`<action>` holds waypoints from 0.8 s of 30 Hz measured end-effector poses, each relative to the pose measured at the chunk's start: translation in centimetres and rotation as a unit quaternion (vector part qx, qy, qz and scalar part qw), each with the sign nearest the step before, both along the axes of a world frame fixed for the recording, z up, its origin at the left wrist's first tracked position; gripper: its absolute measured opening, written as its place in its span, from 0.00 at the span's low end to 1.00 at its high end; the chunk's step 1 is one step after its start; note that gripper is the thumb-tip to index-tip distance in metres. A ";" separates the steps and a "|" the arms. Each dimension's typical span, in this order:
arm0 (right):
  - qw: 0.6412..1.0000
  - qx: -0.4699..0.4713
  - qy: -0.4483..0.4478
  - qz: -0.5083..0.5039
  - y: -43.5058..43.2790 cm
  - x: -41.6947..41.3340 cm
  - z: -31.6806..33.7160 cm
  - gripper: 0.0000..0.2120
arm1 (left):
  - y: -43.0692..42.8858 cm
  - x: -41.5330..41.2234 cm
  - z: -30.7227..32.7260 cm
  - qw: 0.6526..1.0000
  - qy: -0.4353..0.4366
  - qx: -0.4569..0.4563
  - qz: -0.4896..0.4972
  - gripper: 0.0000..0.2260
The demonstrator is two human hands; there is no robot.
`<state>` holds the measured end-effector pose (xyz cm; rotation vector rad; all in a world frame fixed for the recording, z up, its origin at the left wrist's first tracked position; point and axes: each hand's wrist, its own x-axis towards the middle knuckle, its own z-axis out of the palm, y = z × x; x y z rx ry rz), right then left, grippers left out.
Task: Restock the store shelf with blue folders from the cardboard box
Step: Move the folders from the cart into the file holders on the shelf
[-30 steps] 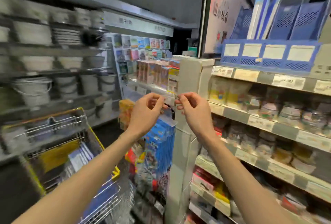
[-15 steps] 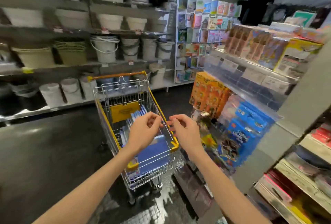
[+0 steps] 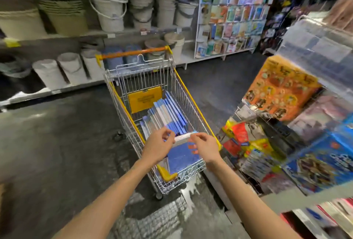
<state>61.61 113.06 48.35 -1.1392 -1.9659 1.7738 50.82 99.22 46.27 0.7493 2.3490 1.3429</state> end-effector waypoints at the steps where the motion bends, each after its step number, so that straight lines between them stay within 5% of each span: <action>1: 1.000 -0.016 -0.011 -0.010 0.4 -0.4 -0.8 0.07 | 0.0 -0.6 -0.8 1.000 -0.008 -0.015 -0.003 0.09; 7: 0.993 -0.090 -0.067 -0.048 3.4 -4.6 -8.0 0.07 | 1.7 -5.0 -6.0 0.990 -0.002 -0.120 -0.070 0.11; 20: 0.959 -0.174 -0.194 -0.110 13.0 -15.5 -21.1 0.04 | 11.1 -15.2 -16.1 0.911 0.019 -0.339 -0.234 0.26; 24: 0.939 -0.211 -0.242 -0.124 14.8 -16.2 -27.2 0.15 | 12.5 -16.2 -20.1 0.880 -0.030 -0.385 -0.275 0.28</action>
